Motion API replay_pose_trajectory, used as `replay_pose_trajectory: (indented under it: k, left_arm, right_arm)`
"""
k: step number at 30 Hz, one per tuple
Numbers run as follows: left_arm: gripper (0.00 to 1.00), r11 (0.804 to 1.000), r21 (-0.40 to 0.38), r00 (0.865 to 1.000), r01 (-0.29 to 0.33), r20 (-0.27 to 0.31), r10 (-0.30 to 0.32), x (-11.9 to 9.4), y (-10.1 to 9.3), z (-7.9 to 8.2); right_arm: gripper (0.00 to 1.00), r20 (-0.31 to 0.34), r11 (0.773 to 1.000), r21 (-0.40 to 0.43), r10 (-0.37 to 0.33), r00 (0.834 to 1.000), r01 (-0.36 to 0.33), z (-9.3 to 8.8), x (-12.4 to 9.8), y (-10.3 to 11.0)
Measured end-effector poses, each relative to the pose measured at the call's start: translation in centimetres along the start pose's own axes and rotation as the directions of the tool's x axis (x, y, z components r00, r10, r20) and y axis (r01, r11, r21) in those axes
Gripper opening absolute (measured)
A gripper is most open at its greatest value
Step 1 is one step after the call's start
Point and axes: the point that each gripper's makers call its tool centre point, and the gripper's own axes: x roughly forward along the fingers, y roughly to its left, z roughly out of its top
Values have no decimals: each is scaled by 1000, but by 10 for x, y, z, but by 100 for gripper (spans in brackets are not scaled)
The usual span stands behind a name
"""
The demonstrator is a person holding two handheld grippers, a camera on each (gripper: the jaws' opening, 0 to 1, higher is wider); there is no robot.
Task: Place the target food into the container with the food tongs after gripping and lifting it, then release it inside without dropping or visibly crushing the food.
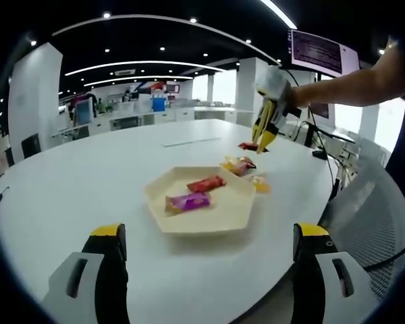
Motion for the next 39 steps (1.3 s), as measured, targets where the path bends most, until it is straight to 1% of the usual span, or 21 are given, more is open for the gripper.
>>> replay_pose_trajectory:
  k: [8, 14, 19, 23, 27, 31, 32, 39]
  left_arm:
    - [100, 1000, 1, 1000, 4, 2, -4, 0, -1, 1]
    - [100, 1000, -19, 1000, 4, -2, -4, 0, -1, -1]
    - [100, 1000, -16, 1000, 1, -1, -1, 0, 0, -1]
    - [100, 1000, -19, 1000, 0, 3, 0, 0, 0, 0]
    - [100, 1000, -16, 1000, 1, 6, -1, 0, 0, 0]
    - [100, 1000, -10, 1000, 3, 4, -3, 0, -1, 1]
    - [100, 1000, -10, 1000, 4, 4, -4, 0, -1, 1]
    - [100, 1000, -11, 1000, 0, 6, 0, 0, -1, 1]
  right_arm:
    - [23, 21, 1000, -22, 9, 1000, -9, 26, 2, 9]
    - [23, 26, 999, -43, 18, 1000, -17, 45, 4, 13]
    - [23, 38, 998, -57, 24, 999, -22, 63, 6, 19]
    - [23, 52, 997, -75, 35, 998, -31, 82, 10, 26]
    - [23, 58, 995, -90, 47, 997, -42, 100, 14, 35]
    - [23, 64, 993, -107, 56, 996, -49, 112, 16, 43]
    - [23, 65, 992, -119, 58, 996, -50, 118, 16, 46]
    - [23, 74, 983, -172, 81, 994, -67, 141, 17, 66]
